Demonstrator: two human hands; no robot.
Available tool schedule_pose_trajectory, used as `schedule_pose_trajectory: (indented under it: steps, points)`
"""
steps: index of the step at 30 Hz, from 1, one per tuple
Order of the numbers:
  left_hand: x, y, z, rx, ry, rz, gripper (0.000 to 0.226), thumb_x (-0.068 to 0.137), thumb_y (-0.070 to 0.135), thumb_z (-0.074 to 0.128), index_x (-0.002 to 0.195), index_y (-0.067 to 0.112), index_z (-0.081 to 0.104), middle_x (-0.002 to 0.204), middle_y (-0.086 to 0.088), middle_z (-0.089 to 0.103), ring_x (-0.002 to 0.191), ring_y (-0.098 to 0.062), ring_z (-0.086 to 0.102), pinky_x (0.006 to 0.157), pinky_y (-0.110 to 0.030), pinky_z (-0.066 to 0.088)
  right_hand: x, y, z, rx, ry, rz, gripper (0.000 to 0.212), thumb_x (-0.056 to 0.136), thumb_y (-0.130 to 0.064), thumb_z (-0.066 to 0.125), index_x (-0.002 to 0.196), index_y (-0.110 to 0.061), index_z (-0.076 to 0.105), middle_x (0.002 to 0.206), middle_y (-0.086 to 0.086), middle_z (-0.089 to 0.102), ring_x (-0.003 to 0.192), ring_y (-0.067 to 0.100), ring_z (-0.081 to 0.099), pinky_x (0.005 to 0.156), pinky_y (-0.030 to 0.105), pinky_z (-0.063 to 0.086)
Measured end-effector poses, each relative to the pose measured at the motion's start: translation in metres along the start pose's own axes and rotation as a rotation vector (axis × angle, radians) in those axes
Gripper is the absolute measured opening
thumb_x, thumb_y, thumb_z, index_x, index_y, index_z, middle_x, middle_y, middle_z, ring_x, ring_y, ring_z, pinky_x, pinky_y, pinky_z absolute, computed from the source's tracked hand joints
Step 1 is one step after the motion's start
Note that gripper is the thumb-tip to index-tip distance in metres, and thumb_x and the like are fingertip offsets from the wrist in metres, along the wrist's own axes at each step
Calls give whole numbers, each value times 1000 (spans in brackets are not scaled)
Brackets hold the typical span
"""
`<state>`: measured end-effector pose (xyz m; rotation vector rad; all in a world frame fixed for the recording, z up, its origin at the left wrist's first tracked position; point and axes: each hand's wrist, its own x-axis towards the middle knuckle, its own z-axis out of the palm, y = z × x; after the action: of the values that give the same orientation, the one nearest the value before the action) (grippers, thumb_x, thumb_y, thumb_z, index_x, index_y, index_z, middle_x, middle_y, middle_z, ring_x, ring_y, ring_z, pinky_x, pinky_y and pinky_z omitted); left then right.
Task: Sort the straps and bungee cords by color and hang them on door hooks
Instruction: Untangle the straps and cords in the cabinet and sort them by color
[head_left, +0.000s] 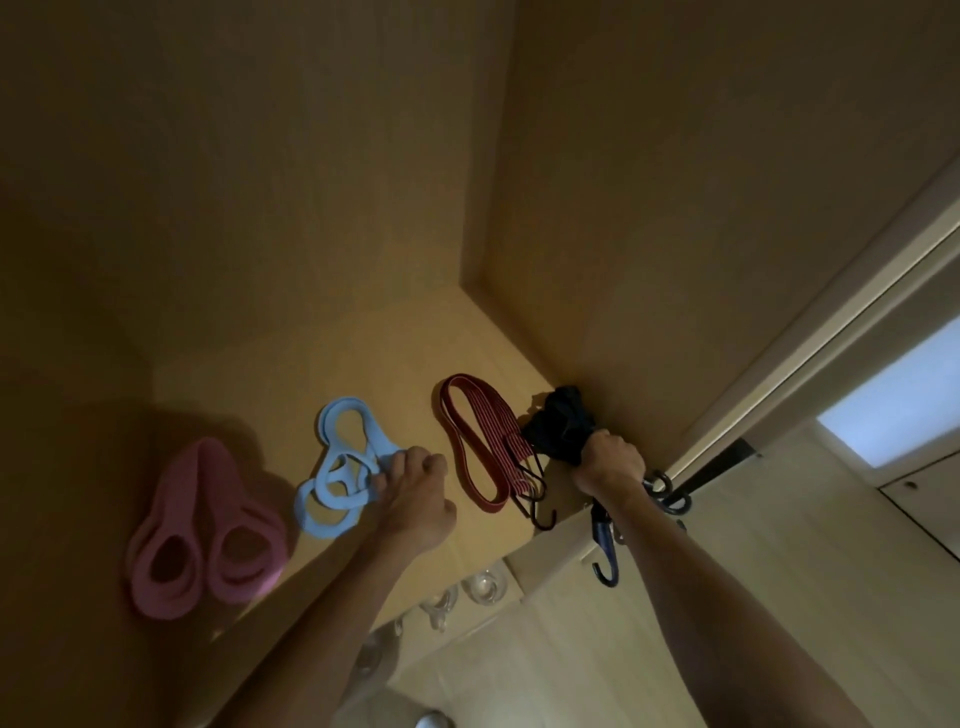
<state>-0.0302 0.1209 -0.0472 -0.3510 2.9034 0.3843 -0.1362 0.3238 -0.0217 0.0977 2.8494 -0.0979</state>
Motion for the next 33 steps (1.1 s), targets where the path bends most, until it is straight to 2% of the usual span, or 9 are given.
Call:
schedule_pose_trajectory:
  steps: [4,8,11,18,22,24,26,29,33]
  points:
    - [-1,7,1,33,-5,-20,37,85,30,47,120,22,40,131,-1,34,125,-28,27,101,-45,31,0,7,1,7,-45,-33,22,89,-11,54,111,-10,58,105,7,66,100,25,64,72,31,47]
    - [-4,15,-1,45,-3,-15,36,86,30,46,120,21,40,132,-2,34,126,-28,27,100,-45,31,-10,-3,12,-130,64,-86,29,89,-10,56,117,-6,52,114,12,60,104,27,60,83,35,52]
    - [-5,13,1,40,9,-8,36,85,30,46,120,23,40,132,0,34,126,-27,26,100,-43,30,-8,-3,15,-149,115,-138,28,89,-11,57,116,-6,51,113,13,61,103,27,60,82,35,51]
    - [1,8,-8,-18,-31,3,30,86,28,46,115,24,46,129,1,38,123,-23,29,99,-40,32,-7,25,3,87,66,-163,25,86,-15,55,110,-9,51,94,8,65,90,28,64,74,35,50]
    - [8,14,-26,-145,43,-29,28,87,24,49,113,16,53,123,-8,48,119,-28,41,98,-40,37,-32,52,5,312,116,-118,26,83,-16,57,108,-10,52,82,8,62,80,31,62,59,28,42]
    - [9,29,-34,-224,117,26,23,88,21,49,108,13,55,116,-10,52,113,-30,47,94,-39,39,-49,67,3,417,124,-76,25,80,-15,58,104,-13,53,78,6,62,73,27,59,51,26,36]
    - [6,54,-38,-303,122,131,17,89,20,49,103,14,56,110,-8,53,107,-28,51,91,-38,42,-66,85,0,549,106,-16,25,78,-13,60,101,-16,53,73,2,60,67,23,58,49,26,34]
    - [-6,103,-35,-344,6,300,15,91,23,48,104,18,53,110,0,50,102,-20,52,89,-37,45,-94,116,-3,681,110,49,21,74,-9,61,91,-18,55,61,-3,55,54,14,51,44,23,30]
    - [-23,170,-6,-353,-162,465,10,90,25,46,98,21,51,109,1,53,99,-23,55,88,-41,48,-130,167,5,842,153,178,20,71,-2,60,72,-19,49,53,-4,49,45,12,42,42,21,28]
